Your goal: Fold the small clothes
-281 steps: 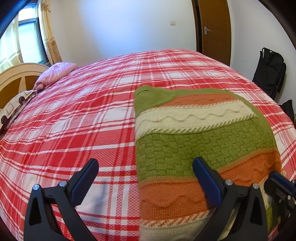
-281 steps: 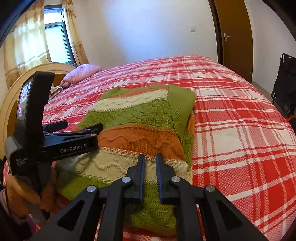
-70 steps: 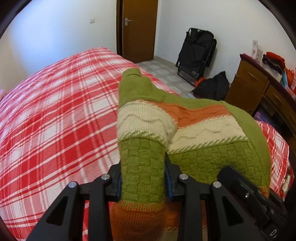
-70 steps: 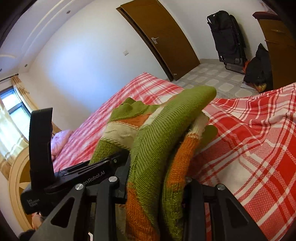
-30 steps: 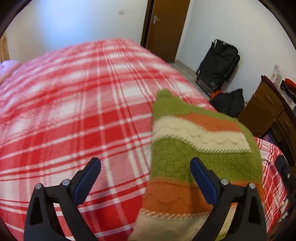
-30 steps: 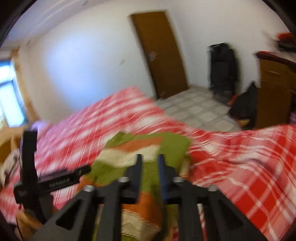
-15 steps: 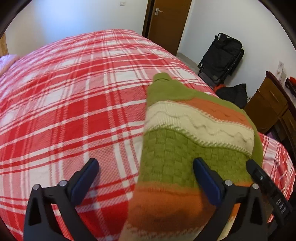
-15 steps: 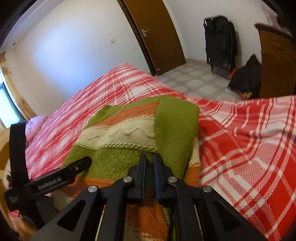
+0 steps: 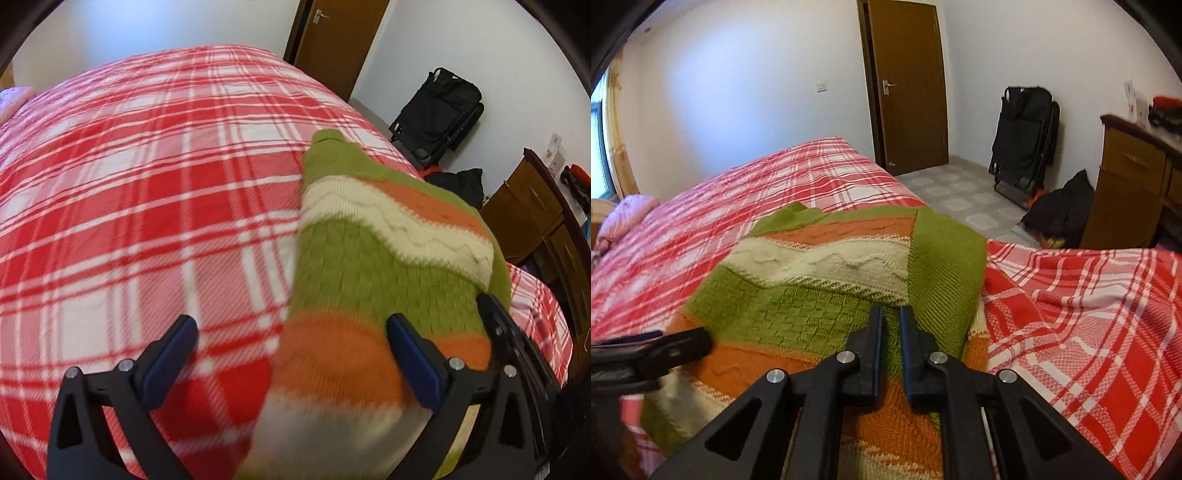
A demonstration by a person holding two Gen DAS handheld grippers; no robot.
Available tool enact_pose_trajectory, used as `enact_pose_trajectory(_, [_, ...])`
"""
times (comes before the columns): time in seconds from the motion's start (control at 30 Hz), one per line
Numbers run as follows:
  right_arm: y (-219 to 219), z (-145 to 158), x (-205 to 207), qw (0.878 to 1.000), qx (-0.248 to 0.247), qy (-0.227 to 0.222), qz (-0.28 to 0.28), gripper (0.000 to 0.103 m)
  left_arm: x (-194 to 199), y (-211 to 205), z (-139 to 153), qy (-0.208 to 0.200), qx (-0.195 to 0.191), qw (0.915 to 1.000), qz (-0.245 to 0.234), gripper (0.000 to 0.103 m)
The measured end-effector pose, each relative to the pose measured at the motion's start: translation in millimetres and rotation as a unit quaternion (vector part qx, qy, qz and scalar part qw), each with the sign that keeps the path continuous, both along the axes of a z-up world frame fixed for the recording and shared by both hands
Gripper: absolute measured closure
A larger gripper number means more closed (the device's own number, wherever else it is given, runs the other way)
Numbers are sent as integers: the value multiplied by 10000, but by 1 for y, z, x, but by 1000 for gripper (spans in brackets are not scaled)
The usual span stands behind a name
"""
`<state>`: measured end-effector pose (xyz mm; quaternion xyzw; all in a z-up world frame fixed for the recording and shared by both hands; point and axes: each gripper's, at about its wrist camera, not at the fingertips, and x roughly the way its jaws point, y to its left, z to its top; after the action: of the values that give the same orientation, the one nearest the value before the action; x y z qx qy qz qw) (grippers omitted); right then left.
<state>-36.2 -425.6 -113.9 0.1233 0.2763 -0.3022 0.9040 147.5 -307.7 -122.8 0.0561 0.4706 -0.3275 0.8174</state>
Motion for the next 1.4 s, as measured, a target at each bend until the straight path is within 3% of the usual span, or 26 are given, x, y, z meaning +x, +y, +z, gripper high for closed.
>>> enact_pose_trajectory(0.27, [50, 1, -19, 9965, -695, 352, -288, 87, -49, 42, 16, -926, 518, 9944, 6, 0])
enact_pose_trajectory(0.33, [66, 0, -30, 9959, -764, 363, -330, 75, -53, 50, 13, -934, 602, 9938, 35, 0])
enact_pose_trajectory(0.4, [84, -4, -41, 9946, -834, 511, -343, 41, -58, 58, 9, -949, 673, 9932, 59, 0])
enact_pose_trajectory(0.47, [93, -12, -49, 9946, -662, 714, -361, 26, -64, 65, 5, -1021, 797, 9915, 99, 0])
enact_pose_trajectory(0.6, [103, -24, -85, 9985, 88, 300, -460, 26, -74, 78, -6, -1044, 931, 9901, 115, 0])
enact_pose_trajectory(0.67, [105, -28, -94, 9975, 408, 322, -483, 23, -75, 82, -20, -846, 1234, 9886, 159, 0])
enact_pose_trajectory(0.73, [120, -35, -91, 9952, 161, 910, -316, 23, -78, 94, -23, -770, 966, 9921, 222, 0])
enact_pose_trajectory(0.8, [136, -36, -97, 9951, -113, 975, -119, 22, -81, 100, -24, -740, 956, 9923, 255, 0])
enact_pose_trajectory(0.93, [147, -33, -113, 9941, 71, 1082, 40, 22, -94, 107, -22, -813, 1123, 9901, 204, 0])
enact_pose_trajectory(1.03, [158, -18, -135, 9970, 20, 759, 129, 22, -109, 118, -16, -1035, 1199, 9869, 310, 0])
enact_pose_trajectory(1.23, [165, 48, -162, 9998, -103, -182, 11, 22, -144, 133, 31, -1421, 653, 9871, 340, 0])
enact_pose_trajectory(1.4, [182, 97, -182, 9934, -695, -867, -282, 22, -171, 140, 76, -2018, 320, 9782, 362, 0])
